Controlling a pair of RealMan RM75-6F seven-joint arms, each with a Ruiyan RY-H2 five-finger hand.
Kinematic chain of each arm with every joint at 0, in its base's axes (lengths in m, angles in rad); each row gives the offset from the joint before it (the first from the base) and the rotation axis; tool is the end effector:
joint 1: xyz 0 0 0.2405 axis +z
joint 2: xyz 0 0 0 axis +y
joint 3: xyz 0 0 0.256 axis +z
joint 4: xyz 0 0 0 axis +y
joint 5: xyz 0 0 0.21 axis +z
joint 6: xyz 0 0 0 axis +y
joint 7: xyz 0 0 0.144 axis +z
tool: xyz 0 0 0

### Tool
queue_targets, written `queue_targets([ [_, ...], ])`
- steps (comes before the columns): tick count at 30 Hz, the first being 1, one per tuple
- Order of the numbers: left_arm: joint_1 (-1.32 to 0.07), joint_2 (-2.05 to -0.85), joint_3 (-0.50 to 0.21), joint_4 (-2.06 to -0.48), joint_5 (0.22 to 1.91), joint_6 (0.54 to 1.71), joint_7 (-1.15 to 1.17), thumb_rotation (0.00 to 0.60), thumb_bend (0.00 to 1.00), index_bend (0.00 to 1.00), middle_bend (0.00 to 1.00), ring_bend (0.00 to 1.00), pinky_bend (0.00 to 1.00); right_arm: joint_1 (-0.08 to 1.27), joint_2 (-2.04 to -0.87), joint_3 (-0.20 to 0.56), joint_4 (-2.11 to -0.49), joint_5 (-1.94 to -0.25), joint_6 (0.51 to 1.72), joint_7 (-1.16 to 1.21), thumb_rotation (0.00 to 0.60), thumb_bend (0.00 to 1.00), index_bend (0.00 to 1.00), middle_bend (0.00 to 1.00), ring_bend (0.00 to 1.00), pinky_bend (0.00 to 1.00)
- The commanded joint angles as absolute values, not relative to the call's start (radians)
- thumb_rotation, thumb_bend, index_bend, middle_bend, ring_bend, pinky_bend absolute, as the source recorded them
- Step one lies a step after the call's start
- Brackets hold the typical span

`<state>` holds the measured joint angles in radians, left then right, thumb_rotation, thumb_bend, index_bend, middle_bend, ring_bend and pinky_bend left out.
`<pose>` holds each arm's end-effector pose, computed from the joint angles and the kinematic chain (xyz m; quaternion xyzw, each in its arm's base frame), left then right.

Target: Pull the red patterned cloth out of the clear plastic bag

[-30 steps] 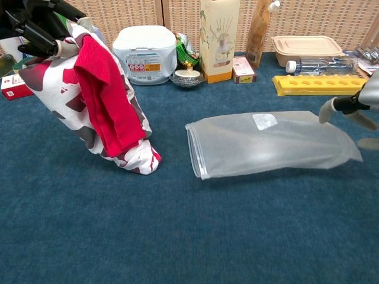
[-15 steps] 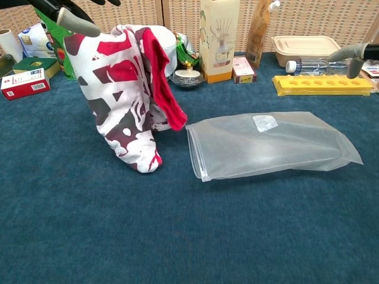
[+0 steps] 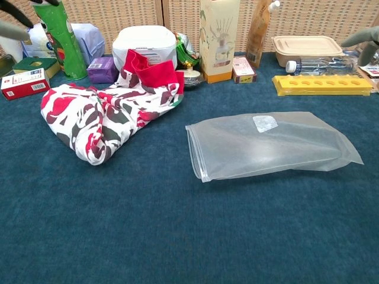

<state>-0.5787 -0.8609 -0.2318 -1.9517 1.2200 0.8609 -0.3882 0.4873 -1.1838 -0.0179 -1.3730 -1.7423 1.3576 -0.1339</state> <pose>-0.1655 0.3086 0.1558 -0.6163 -0.5633 -0.4451 0.3236 -0.2470 -0.2829 0.1211 0.7903 -0.1330 0.3717 0.4687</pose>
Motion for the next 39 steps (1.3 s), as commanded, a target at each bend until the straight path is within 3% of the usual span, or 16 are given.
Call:
queue_targets([
  [1, -0.526, -0.825, -0.182, -1.958, 1.265, 0.894, -0.369, 0.600, 0.19, 0.06, 0.17, 0.08, 0.21, 0.474, -1.187, -0.013, -1.371, -1.723, 1.360, -0.121, 0.599, 0.15, 0.13, 0.34, 0.58, 0.70],
  [11, -0.380, -0.806, -0.089, -1.912, 1.343, 1.050, -0.329, 0.600, 0.26, 0.09, 0.17, 0.08, 0.22, 0.397, -1.171, 0.023, -1.379, -1.628, 1.420, -0.102, 0.599, 0.31, 0.20, 0.38, 0.58, 0.69],
  [24, -0.203, -0.898, -0.021, -1.794, 1.406, 1.304, -0.247, 0.600, 0.27, 0.15, 0.17, 0.08, 0.22, 0.257, -1.151, 0.062, -1.403, -1.443, 1.470, -0.117, 0.599, 0.32, 0.33, 0.42, 0.56, 0.66],
  [30, -0.110, -0.964, 0.006, -1.759, 1.449, 1.450, -0.195, 0.600, 0.28, 0.19, 0.17, 0.07, 0.22, 0.177, -1.145, 0.061, -1.409, -1.384, 1.510, -0.110, 0.599, 0.32, 0.35, 0.44, 0.57, 0.66],
  [39, -0.024, -0.988, 0.060, -1.773, 1.487, 1.526, -0.145, 0.600, 0.29, 0.20, 0.17, 0.07, 0.22, 0.107, -1.129, 0.047, -1.432, -1.380, 1.556, -0.116, 0.600, 0.32, 0.38, 0.45, 0.57, 0.65],
])
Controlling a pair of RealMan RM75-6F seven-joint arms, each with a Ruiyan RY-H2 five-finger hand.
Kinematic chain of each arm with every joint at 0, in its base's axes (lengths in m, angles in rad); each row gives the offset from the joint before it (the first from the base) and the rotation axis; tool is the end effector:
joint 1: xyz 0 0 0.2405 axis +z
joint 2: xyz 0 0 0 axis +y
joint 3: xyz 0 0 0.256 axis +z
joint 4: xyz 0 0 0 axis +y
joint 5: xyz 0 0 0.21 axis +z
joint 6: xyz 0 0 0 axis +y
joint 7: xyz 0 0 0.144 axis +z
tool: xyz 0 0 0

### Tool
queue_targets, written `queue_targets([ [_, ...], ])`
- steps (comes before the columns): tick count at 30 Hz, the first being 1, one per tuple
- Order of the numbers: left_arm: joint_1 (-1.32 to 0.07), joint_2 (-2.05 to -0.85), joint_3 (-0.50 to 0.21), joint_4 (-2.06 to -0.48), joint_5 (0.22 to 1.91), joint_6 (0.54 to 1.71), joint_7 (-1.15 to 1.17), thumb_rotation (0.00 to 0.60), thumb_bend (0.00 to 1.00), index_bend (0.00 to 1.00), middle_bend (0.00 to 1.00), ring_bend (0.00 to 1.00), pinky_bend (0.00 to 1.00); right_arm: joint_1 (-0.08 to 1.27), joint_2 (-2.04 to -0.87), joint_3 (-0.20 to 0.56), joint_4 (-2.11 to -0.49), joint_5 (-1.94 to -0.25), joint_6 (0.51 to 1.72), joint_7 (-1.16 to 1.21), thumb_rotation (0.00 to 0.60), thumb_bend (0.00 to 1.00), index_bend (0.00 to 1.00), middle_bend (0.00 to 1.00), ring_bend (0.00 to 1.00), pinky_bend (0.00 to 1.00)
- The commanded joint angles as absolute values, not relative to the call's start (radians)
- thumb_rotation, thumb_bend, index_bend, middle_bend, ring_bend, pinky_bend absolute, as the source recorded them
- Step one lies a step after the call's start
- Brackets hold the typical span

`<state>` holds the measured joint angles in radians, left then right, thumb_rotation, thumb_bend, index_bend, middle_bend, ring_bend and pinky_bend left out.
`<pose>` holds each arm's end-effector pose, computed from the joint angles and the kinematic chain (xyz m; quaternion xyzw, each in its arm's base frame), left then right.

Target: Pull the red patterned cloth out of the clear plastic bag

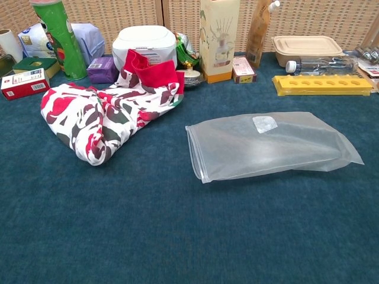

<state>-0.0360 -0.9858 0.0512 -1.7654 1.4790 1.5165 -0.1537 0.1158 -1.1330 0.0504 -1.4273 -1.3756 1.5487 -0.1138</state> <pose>-0.3074 0.1431 0.1796 -0.5494 -0.4764 -0.3968 0.5601 -0.3492 -0.1931 0.1929 0.5882 -0.2961 0.3116 0.6850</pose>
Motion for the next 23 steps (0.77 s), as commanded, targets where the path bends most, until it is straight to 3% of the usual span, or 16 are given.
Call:
queue_targets([
  [1, -0.016, -0.988, 0.064, -1.777, 1.490, 1.532, -0.142, 0.600, 0.29, 0.20, 0.17, 0.07, 0.22, 0.103, -1.127, 0.045, -1.435, -1.385, 1.558, -0.115, 0.598, 0.32, 0.38, 0.45, 0.57, 0.65],
  [23, -0.005, -0.976, 0.022, -1.832, 1.578, 1.605, -0.072, 0.600, 0.29, 0.22, 0.17, 0.07, 0.22, 0.086, -1.124, 0.055, -1.439, -1.448, 1.549, -0.092, 0.598, 0.32, 0.40, 0.47, 0.56, 0.64],
])
